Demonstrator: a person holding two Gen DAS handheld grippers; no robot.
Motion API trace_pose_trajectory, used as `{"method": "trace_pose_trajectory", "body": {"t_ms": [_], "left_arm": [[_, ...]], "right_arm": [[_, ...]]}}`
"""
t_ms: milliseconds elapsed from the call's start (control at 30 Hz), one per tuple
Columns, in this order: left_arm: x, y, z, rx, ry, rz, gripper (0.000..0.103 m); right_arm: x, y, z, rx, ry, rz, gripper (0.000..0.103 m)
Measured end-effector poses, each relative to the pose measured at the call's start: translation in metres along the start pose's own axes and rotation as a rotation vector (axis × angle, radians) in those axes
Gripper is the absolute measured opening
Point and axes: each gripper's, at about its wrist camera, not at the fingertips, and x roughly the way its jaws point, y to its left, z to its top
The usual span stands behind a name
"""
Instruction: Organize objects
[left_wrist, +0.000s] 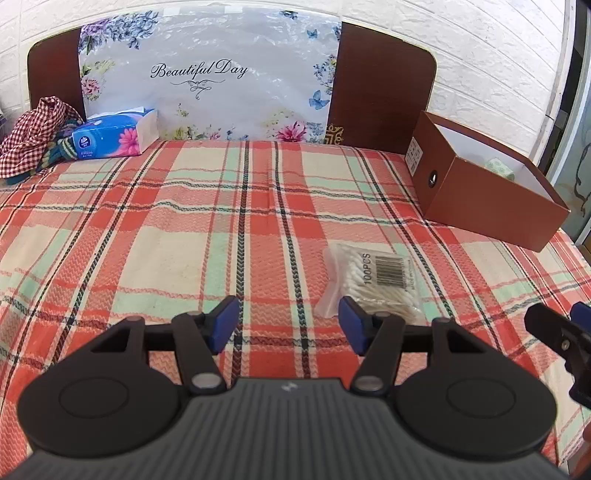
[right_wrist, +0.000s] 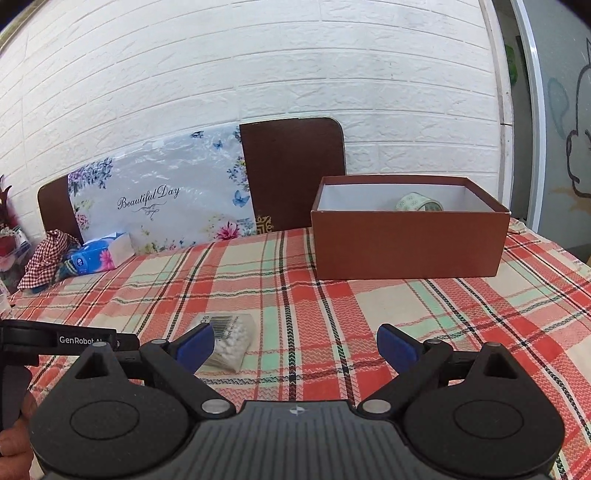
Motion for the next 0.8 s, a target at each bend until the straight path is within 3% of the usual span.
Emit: {"method": "trace_pose_trajectory", "body": {"t_ms": [233,367,633,800], "left_arm": [[0.007,0.020,-0.001,-0.053,0.024,0.019,0.062],[0.013,0.029,-0.002,-0.104,0.058,-0.016,0.062],[0.029,0.021,0.000,-0.099,0.105,-0.045,0.062],[0.038,0.017,0.000,-0.089,0.134,-0.038,0.062]], "right_arm": [[0.006,0.015,-0.005,-0.061,0.025,0.032,0.094],[0.015,0.020,-0.011,-0.073,0.066,0.066,0.091],[0.037,0.013,-0.016,-0.035,0.151,0.132,0.054],[0.063,0.009,-0.006,-0.008,0.166,0.171,0.051]]}}
